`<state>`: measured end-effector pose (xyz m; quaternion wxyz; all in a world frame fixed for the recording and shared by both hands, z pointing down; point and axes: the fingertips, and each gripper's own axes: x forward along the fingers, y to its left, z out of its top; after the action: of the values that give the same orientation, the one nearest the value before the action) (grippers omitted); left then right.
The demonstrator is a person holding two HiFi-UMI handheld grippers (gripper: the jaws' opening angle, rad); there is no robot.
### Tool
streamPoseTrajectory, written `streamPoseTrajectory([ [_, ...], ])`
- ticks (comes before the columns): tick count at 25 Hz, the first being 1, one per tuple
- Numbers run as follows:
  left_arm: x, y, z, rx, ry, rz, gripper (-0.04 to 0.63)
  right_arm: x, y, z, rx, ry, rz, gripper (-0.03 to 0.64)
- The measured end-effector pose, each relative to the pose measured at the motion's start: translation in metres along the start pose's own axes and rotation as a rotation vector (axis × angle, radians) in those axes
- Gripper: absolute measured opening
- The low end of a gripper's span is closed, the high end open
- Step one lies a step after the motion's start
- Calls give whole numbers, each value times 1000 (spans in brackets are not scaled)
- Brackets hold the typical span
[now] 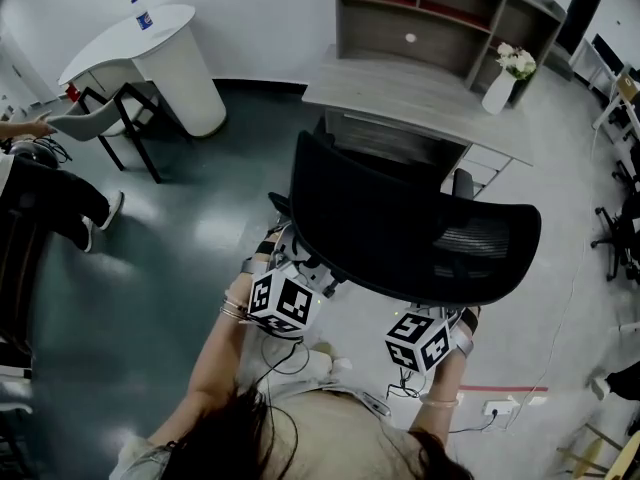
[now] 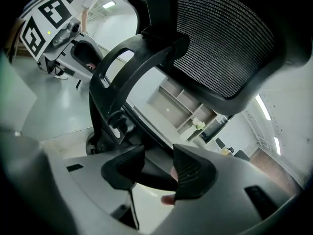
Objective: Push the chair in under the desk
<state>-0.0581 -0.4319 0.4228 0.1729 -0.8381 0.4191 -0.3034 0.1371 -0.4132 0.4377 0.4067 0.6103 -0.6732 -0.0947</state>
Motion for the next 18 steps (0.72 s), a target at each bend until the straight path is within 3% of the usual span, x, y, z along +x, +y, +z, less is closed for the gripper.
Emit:
streamPoseTrajectory([
  [18,30,8,11,7,-9,-20,175,30,-21,1,6,14,-7,186],
])
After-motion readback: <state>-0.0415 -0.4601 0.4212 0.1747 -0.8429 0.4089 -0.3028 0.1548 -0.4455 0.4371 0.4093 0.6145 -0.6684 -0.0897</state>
